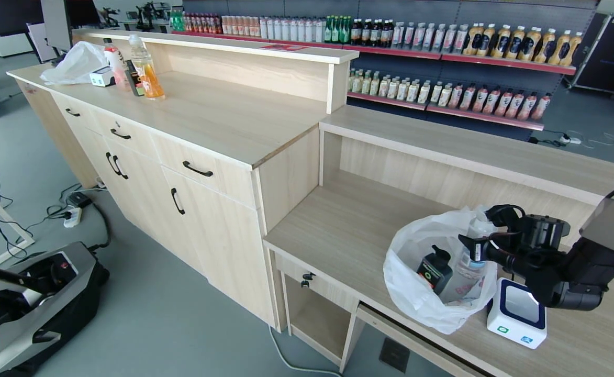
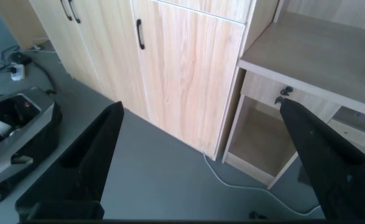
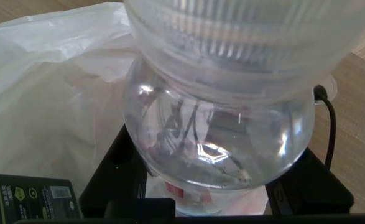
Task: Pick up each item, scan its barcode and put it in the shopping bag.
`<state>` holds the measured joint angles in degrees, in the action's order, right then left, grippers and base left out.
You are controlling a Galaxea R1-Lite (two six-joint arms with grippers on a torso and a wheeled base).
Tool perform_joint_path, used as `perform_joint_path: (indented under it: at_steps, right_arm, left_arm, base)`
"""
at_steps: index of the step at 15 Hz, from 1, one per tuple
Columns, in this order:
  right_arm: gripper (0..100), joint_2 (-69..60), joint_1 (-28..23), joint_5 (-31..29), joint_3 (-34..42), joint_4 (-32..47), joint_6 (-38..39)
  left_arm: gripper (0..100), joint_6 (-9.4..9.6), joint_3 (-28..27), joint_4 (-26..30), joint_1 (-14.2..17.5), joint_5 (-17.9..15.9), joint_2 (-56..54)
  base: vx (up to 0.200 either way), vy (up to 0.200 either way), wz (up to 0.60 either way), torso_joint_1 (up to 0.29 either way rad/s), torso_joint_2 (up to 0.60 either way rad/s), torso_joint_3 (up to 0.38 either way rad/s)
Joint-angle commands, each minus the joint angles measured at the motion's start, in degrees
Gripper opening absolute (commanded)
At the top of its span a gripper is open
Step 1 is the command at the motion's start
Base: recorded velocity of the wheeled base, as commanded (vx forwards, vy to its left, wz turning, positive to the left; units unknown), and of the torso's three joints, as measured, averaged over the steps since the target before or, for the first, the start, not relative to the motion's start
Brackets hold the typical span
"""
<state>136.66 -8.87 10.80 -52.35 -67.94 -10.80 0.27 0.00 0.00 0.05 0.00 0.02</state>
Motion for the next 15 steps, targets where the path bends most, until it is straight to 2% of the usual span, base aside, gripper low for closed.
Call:
perform_joint_path:
  at_steps: [1, 7, 8, 15]
  right_arm:
    - [0, 0.0, -0.6, 0.0, 0.0, 0.2, 0.0]
    - [0, 0.6, -0.7, 0.1, 0.4, 0.1, 0.0]
    - [100, 0.6, -0.7, 0.1, 0.4, 0.1, 0.0]
    - [100, -3.9, -0.4, 0.2, 1.8, 0.5, 0.1]
  left_arm:
    - [100, 0.0, 0.0, 0.0, 0.0, 0.0, 0.0]
    - [100, 0.0, 0.0, 0.0, 0.0, 0.0, 0.0]
    - [100, 0.0, 0.0, 0.0, 0.0, 0.0, 0.0]
    - [100, 0.0, 0.0, 0.0, 0.0, 0.0, 0.0]
  base:
    - [0.0, 0.0, 0.0, 0.0, 0.0, 0.0]
    - [0.0, 0.0, 0.0, 0.0, 0.0, 0.0]
    - [0.0, 0.0, 0.0, 0.0, 0.0, 0.0]
    - [0.0, 0.0, 0.0, 0.0, 0.0, 0.0]
